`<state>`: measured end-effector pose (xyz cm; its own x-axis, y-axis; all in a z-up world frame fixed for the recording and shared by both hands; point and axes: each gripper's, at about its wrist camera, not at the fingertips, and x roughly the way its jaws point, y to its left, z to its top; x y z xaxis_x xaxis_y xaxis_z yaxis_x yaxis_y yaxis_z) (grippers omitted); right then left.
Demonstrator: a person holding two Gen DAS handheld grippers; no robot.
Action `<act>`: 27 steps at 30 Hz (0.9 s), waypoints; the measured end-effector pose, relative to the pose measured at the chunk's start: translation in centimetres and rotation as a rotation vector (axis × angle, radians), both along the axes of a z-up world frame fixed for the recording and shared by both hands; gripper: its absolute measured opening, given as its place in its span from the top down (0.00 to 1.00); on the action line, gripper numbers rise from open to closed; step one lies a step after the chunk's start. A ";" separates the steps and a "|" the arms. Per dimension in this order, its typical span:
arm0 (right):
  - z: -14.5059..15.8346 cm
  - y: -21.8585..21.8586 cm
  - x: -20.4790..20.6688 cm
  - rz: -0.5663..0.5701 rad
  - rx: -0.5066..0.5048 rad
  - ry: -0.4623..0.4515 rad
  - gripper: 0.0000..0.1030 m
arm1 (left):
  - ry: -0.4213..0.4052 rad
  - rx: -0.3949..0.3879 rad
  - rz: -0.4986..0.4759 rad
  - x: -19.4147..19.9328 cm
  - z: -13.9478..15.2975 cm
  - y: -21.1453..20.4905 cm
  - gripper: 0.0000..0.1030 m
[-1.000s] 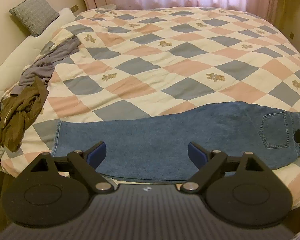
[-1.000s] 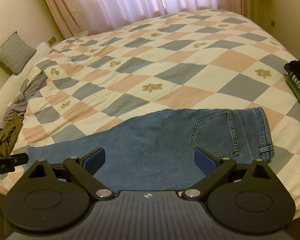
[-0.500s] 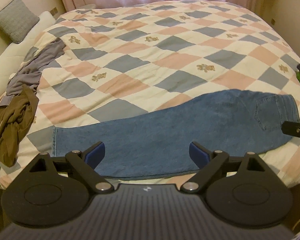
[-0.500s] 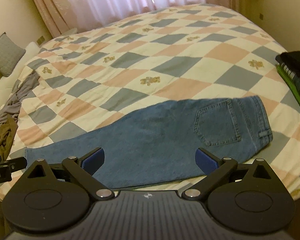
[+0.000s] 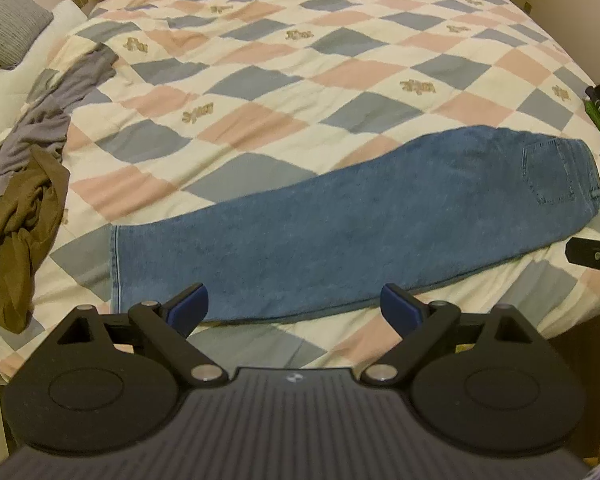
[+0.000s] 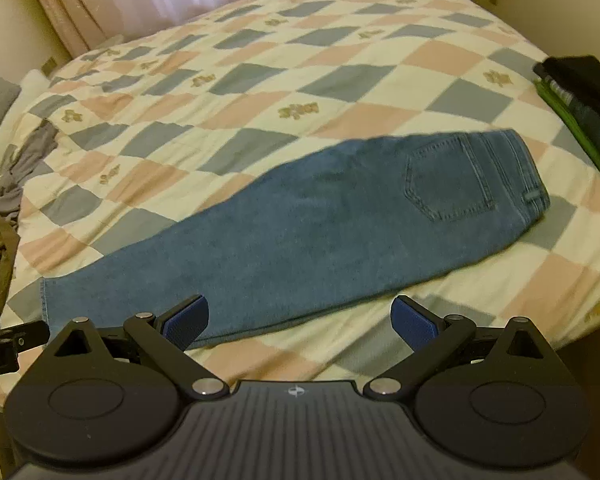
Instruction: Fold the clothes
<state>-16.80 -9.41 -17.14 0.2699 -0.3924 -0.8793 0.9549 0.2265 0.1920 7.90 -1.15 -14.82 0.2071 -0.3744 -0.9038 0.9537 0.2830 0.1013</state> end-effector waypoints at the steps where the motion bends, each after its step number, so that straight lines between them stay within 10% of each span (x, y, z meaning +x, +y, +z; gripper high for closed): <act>1: -0.1 0.4 0.3 -0.010 0.003 0.006 0.03 | 0.004 0.002 -0.001 0.3 -0.1 0.1 0.11; 16: -1.0 1.6 5.5 0.045 0.021 0.067 0.03 | 0.175 0.013 0.111 7.5 -3.6 3.6 0.10; 27: -5.5 2.1 9.4 0.165 0.088 0.175 0.03 | 0.591 -0.182 0.600 19.4 -13.6 12.0 0.10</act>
<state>-7.44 -7.31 -22.68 0.1642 -0.2755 -0.9472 0.9268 0.3719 0.0525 27.28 10.84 -28.47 -0.0697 -0.5019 -0.8621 0.5197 0.7194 -0.4608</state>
